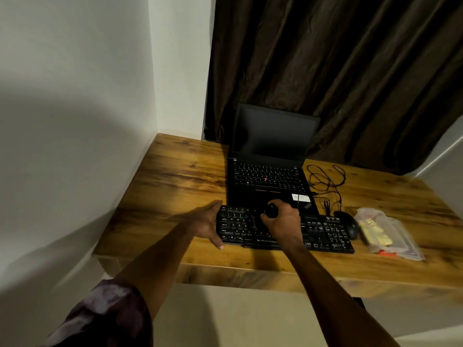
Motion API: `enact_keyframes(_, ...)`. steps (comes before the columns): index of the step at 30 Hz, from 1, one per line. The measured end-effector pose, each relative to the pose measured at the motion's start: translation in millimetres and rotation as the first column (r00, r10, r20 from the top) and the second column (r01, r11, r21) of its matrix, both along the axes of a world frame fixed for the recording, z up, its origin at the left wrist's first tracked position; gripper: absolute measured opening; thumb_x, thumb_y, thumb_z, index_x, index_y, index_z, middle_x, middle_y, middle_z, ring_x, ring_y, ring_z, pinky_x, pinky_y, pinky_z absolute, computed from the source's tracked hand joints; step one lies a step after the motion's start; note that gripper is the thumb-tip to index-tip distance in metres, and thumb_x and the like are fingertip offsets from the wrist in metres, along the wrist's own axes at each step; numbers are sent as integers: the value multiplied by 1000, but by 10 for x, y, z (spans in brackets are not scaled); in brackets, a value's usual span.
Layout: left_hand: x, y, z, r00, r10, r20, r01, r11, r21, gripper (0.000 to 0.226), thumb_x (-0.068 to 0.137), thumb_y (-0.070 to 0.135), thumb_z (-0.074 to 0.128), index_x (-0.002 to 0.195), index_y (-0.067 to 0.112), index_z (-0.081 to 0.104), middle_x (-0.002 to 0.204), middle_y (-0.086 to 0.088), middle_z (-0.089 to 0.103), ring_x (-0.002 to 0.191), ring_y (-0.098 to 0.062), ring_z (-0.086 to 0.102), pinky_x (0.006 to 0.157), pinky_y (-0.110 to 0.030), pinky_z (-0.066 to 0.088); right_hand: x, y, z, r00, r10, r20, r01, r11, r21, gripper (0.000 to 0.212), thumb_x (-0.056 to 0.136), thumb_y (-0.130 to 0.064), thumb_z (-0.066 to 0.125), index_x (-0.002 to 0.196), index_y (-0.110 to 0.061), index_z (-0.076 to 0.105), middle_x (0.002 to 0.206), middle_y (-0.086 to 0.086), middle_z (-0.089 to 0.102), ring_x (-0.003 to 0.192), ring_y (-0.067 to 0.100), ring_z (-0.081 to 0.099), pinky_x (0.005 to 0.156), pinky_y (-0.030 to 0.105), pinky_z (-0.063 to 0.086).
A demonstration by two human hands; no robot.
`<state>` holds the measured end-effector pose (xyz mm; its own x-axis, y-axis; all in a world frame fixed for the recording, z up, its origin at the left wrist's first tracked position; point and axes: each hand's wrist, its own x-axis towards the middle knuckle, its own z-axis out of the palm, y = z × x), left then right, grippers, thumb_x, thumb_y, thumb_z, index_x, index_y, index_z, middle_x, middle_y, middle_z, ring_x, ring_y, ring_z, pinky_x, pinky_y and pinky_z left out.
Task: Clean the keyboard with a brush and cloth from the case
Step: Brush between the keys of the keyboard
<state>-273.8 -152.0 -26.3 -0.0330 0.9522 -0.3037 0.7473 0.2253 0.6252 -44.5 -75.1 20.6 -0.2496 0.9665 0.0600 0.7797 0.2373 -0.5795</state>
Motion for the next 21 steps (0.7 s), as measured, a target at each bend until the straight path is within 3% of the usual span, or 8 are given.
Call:
enact_keyframes(5,24,17,-5,1000,4,-7,-4,1000,21,142,47,33,99,157,22,10,157,6,33,140,-22,39,109,-38,41,-137,-119,81,995,92,-46,-94,995,-41,38,83,-26,76,119,-27,64,102,-2,57,74,4,50,72,23,55)
enact_keyframes(6,25,16,-6,1000,3,-12,-3,1000,21,141,47,33,99,156,23,11,156,6,34,139,-22,39,108,-38,41,-173,-131,86,991,109,-73,-113,992,-57,37,82,-25,77,117,-25,65,103,-2,61,74,4,55,68,23,57)
enact_keyframes(10,11,15,-8,1000,-11,-10,11,1000,16,145,44,40,98,157,23,8,160,7,29,143,-24,35,110,-38,39,-108,-70,-28,991,95,-95,-102,992,-70,38,78,-28,81,113,-29,66,108,7,67,75,18,71,57,32,62)
enact_keyframes(13,5,13,16,1000,-10,-5,10,1000,-7,152,40,48,97,159,27,4,164,7,21,146,-23,30,114,-42,36,54,-18,-13,997,44,-65,-45,999,-18,39,79,-34,79,114,-35,62,107,4,66,79,21,69,63,34,63)
enact_keyframes(16,-4,14,21,1000,-19,-1,19,1000,-2,150,34,53,95,156,30,11,160,9,29,142,-22,37,110,-43,41,138,-9,50,1000,21,-22,-21,1000,12,39,83,-26,77,120,-24,63,96,-5,61,74,11,63,71,25,59)
enact_keyframes(19,-25,32,-26,1000,-17,7,17,1000,-8,143,28,57,93,149,33,21,151,14,41,134,-19,46,104,-45,46,43,-60,64,997,76,-8,-76,997,4,35,85,-25,75,117,-29,61,100,-7,62,69,-2,54,61,7,47)
enact_keyframes(21,-52,50,-82,1000,-12,14,12,1000,-4,140,26,59,94,145,35,24,146,16,44,132,-18,48,102,-46,48,-43,-84,41,993,112,-49,-113,994,-14,36,83,-23,77,117,-23,64,103,-3,67,69,-1,60,59,11,53)
